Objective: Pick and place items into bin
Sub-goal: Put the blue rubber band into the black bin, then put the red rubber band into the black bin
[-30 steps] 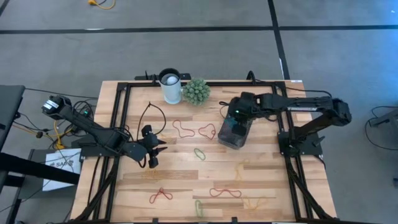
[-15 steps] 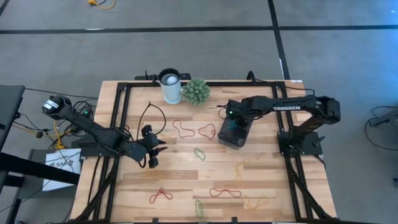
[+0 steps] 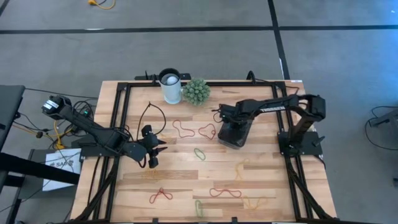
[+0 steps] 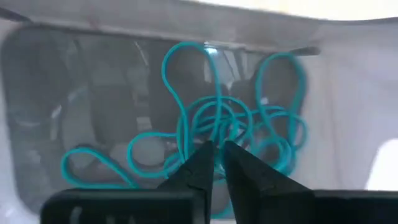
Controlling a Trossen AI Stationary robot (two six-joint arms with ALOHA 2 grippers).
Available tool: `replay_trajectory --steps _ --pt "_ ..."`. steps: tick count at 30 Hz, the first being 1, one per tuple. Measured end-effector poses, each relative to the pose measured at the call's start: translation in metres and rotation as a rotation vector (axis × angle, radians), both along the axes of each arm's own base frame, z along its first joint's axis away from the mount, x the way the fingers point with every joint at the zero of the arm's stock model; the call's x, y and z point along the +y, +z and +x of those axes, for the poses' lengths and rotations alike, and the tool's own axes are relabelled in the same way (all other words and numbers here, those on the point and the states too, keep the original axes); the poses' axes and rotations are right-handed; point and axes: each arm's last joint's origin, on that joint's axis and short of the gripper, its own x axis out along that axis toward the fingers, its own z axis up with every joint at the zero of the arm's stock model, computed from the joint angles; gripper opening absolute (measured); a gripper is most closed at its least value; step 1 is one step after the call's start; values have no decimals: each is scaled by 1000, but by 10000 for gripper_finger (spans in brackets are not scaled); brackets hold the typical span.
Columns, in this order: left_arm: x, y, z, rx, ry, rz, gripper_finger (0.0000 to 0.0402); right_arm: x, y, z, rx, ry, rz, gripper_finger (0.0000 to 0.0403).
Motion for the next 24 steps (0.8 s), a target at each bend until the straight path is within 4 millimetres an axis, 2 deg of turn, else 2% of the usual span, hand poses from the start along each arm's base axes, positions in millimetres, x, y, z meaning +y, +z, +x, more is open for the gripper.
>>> replay_trajectory --steps 5,10,17,24 --pt "0 0 0 0 1 0 93 0 -14 2 54 8 14 65" --pt "0 0 0 2 1 1 93 0 -7 1 39 17 8 74" --pt "0 0 0 5 1 2 93 1 38 -4 -66 -9 -16 77" --pt "0 -1 0 6 1 3 93 8 85 -23 -102 -125 -8 77"
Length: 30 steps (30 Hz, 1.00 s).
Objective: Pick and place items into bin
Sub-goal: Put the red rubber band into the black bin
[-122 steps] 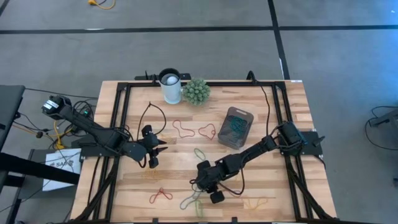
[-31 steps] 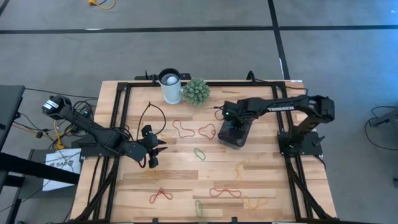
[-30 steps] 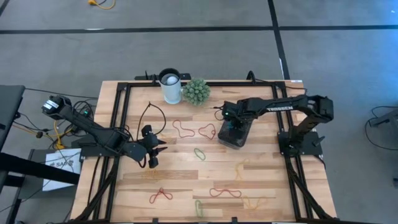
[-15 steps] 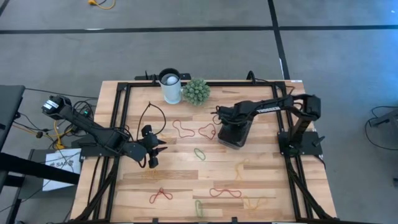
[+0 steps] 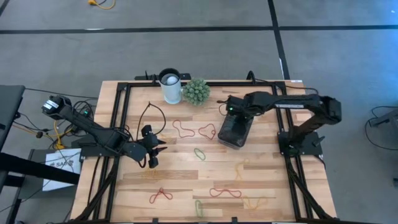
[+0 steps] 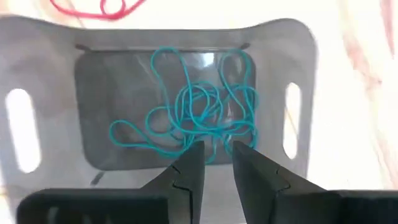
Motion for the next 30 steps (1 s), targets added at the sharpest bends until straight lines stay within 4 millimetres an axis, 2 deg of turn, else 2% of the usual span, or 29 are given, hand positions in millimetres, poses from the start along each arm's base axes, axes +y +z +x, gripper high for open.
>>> replay_trajectory --steps 5,11,16,19,25,28,30 --pt "0 0 0 0 0 0 93 19 22 -11 -90 5 14 77" --pt "0 0 0 0 0 0 93 58 41 -19 -198 97 61 77" --pt "0 1 0 -10 6 1 93 92 56 -30 -285 250 60 77" --pt "0 2 1 -27 20 6 93 105 68 -42 -354 327 -16 77" --pt "-1 7 8 -132 92 9 93 110 98 -78 -536 362 -188 77" --pt "-1 7 18 -187 131 40 93 105 113 -98 -665 334 -232 77" --pt "0 4 28 -204 130 36 93 102 116 -111 -754 349 -241 77"
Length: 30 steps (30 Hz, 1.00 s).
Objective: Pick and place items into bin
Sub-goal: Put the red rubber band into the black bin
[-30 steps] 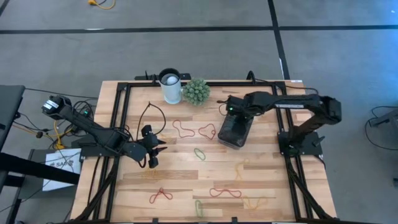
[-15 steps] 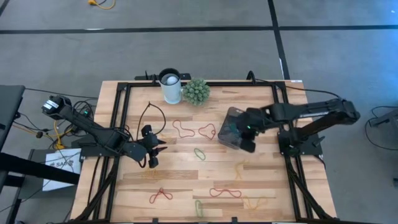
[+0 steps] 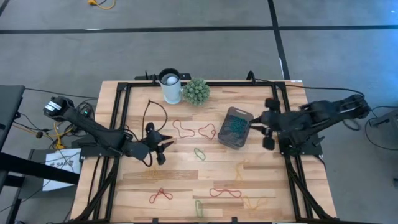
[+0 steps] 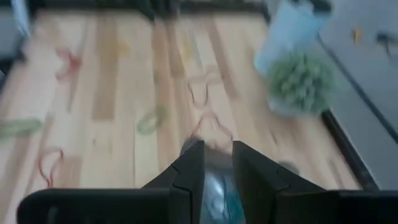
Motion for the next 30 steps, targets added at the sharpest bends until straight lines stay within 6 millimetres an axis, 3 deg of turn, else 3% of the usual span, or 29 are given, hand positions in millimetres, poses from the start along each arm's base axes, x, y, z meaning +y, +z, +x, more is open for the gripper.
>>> replay_trajectory --steps 3,6,10,17,25,30 --pt "3 -9 17 -19 -9 -38 93 -2 -6 -12 -166 49 29 77" --pt "11 -22 33 -18 18 -50 93 -2 -27 -17 -324 63 86 77" --pt "26 -40 47 -11 92 -101 93 3 -70 -15 -429 64 185 77" --pt "40 -54 81 68 -17 -121 93 10 -146 -2 -387 55 162 77" --pt "57 -77 108 177 33 -143 93 15 -171 10 -362 35 178 77" --pt "58 -79 125 232 -52 2 93 17 -180 14 -301 34 153 77"
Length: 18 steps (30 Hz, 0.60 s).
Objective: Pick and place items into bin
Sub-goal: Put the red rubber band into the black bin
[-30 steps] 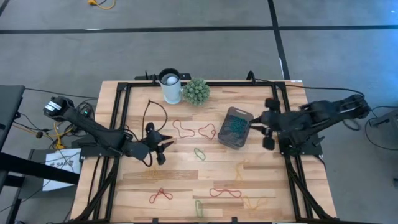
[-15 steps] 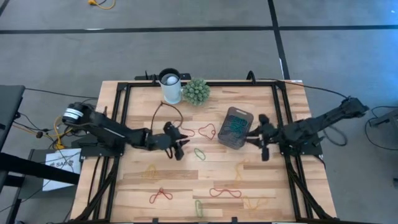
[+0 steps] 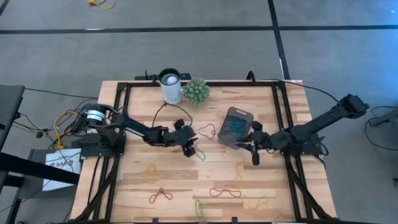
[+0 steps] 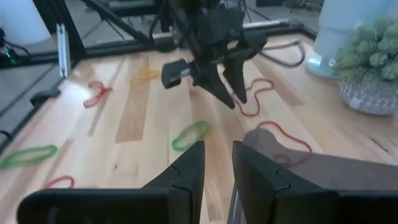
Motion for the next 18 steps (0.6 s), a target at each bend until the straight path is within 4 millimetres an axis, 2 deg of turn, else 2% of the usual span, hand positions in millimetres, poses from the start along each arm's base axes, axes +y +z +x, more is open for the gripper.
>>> replay_trajectory --steps 6,11,18 --pt "-2 16 19 -20 -98 87 93 1 -3 2 10 0 -4 77" --pt "-3 24 25 -29 -145 130 93 1 -1 3 -7 0 4 77" --pt "-4 11 30 -11 -149 131 93 2 1 4 -25 0 12 77"
